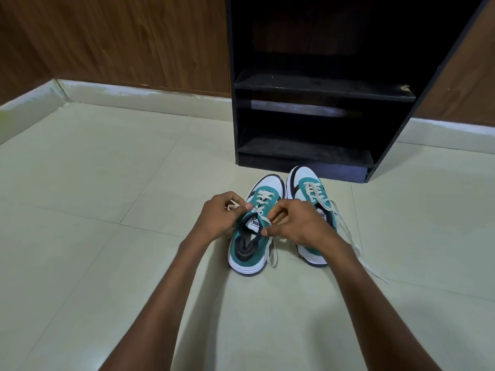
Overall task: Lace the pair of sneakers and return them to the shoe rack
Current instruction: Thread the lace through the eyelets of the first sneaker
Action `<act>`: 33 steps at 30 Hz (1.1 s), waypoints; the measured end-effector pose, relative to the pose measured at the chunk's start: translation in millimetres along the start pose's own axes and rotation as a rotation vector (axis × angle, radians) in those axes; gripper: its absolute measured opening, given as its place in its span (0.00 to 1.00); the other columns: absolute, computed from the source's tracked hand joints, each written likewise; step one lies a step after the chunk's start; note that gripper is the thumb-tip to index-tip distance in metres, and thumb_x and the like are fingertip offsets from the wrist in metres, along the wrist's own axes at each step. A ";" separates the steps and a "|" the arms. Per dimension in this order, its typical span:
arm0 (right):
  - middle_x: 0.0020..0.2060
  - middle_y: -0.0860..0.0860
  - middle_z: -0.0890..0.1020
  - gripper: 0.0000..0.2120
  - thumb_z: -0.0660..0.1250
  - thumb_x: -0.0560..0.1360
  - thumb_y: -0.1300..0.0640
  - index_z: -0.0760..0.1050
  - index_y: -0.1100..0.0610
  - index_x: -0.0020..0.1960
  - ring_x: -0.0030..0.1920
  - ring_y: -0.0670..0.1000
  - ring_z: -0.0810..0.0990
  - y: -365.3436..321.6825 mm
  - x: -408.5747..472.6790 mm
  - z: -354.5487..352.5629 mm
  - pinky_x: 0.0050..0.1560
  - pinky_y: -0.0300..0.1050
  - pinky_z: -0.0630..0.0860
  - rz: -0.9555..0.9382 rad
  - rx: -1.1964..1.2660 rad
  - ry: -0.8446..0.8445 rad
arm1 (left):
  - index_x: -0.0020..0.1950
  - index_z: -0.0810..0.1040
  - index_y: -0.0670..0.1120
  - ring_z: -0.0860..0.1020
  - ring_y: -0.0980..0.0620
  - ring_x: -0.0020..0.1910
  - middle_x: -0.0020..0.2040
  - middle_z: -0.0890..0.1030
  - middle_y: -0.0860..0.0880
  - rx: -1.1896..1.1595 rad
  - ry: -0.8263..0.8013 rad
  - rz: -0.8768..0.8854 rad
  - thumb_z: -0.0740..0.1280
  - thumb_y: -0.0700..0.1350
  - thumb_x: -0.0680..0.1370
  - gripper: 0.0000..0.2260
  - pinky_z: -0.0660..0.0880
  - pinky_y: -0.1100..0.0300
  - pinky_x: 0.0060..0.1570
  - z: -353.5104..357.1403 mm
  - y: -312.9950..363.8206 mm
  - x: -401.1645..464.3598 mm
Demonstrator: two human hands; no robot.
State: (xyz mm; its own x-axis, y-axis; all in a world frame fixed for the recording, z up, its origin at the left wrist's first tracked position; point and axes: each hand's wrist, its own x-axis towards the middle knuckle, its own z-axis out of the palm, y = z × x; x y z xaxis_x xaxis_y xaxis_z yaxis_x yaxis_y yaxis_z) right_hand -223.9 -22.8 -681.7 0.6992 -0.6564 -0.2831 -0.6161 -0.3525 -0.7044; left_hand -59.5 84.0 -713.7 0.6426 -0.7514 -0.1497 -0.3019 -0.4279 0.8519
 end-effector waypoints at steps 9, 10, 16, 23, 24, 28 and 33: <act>0.36 0.49 0.86 0.06 0.73 0.71 0.54 0.85 0.55 0.39 0.39 0.47 0.82 -7.3 -3.5 -11.9 0.38 0.39 0.76 -0.043 -0.091 0.054 | 0.40 0.75 0.33 0.79 0.41 0.46 0.47 0.79 0.37 0.005 -0.009 0.033 0.68 0.61 0.77 0.29 0.75 0.54 0.51 -5.5 5.5 3.4; 0.35 0.49 0.86 0.08 0.72 0.72 0.54 0.85 0.54 0.36 0.38 0.47 0.81 -7.8 -5.0 -17.4 0.39 0.41 0.76 -0.055 -0.037 0.048 | 0.41 0.74 0.32 0.80 0.42 0.45 0.47 0.81 0.36 -0.096 -0.013 0.014 0.69 0.63 0.75 0.31 0.77 0.50 0.55 -6.5 6.3 2.7; 0.40 0.58 0.84 0.12 0.64 0.68 0.57 0.84 0.60 0.34 0.42 0.51 0.82 -9.7 -2.2 -40.2 0.62 0.61 0.80 -0.148 0.812 0.160 | 0.40 0.83 0.41 0.84 0.48 0.45 0.41 0.86 0.44 -0.654 0.098 -0.039 0.70 0.52 0.79 0.16 0.81 0.50 0.57 -9.0 26.2 -1.5; 0.51 0.64 0.86 0.10 0.62 0.82 0.62 0.81 0.64 0.48 0.55 0.63 0.85 -22.6 4.7 -22.5 0.64 0.60 0.78 -0.157 1.208 0.142 | 0.45 0.81 0.45 0.85 0.43 0.50 0.44 0.86 0.45 -0.827 0.074 0.021 0.63 0.50 0.83 0.13 0.79 0.47 0.59 -3.8 44.9 -5.2; 0.49 0.62 0.87 0.09 0.63 0.82 0.61 0.81 0.64 0.50 0.53 0.61 0.86 -24.0 6.5 -18.2 0.63 0.60 0.79 -0.141 1.226 0.145 | 0.48 0.82 0.45 0.84 0.44 0.49 0.44 0.86 0.46 -0.808 0.065 0.033 0.63 0.48 0.83 0.11 0.79 0.46 0.60 -2.2 44.0 -5.4; 0.43 0.54 0.87 0.08 0.66 0.81 0.59 0.81 0.61 0.55 0.40 0.53 0.85 -26.5 12.8 -3.2 0.50 0.51 0.84 -0.052 1.199 0.220 | 0.59 0.83 0.46 0.83 0.53 0.44 0.46 0.87 0.50 -0.715 0.036 0.097 0.65 0.42 0.83 0.10 0.80 0.58 0.51 3.1 36.8 -4.9; 0.46 0.60 0.85 0.10 0.67 0.80 0.63 0.82 0.61 0.60 0.38 0.51 0.81 -25.8 22.5 13.3 0.34 0.44 0.81 -0.004 1.056 0.260 | 0.54 0.84 0.47 0.84 0.55 0.43 0.47 0.88 0.48 -0.646 0.062 0.126 0.71 0.38 0.78 0.07 0.78 0.62 0.48 6.6 30.2 -3.1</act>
State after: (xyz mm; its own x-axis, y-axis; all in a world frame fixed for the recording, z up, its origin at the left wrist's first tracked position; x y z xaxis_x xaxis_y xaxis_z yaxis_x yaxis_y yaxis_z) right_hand -187.5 -19.6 -678.6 0.5262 -0.8213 -0.2204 0.0960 0.3149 -0.9442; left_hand -75.2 70.0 -690.8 0.6755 -0.7372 -0.0164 0.0937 0.0637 0.9936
